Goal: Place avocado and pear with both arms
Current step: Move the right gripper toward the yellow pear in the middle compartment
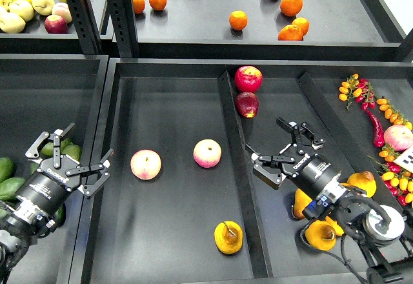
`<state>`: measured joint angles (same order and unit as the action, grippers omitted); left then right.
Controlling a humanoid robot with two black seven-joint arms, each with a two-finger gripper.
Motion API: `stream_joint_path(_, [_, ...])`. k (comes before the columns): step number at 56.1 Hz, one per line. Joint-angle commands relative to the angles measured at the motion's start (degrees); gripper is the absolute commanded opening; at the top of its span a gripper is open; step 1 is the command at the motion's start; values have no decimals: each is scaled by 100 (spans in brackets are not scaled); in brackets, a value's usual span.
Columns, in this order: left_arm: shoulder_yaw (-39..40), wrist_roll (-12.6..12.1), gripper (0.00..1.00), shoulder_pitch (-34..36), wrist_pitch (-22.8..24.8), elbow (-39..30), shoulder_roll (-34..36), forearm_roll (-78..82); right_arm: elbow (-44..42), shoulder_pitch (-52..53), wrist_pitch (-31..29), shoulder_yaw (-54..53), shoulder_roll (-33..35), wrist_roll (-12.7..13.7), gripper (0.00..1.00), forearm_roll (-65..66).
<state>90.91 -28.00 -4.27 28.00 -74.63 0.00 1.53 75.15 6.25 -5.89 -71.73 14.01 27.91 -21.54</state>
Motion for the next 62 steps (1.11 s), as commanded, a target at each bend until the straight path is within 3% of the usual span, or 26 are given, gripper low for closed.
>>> stream_joint_path(1, [-11, 0, 99, -21, 0, 1, 0, -3, -9, 61, -17, 203, 251, 9, 100, 0])
stream_joint_path(14, [-73, 0, 99, -39, 0, -8, 0, -3, -36, 368, -96, 1336, 1129, 9, 100, 18])
stream_joint_path(27, [-152, 0, 99, -30, 0, -96, 0, -3, -45, 975, -544, 2839, 2052, 9, 100, 53])
stream_joint_path(62, [-161, 0, 99, -56, 0, -87, 0, -3, -369, 1256, -553, 3964, 1991, 9, 100, 545])
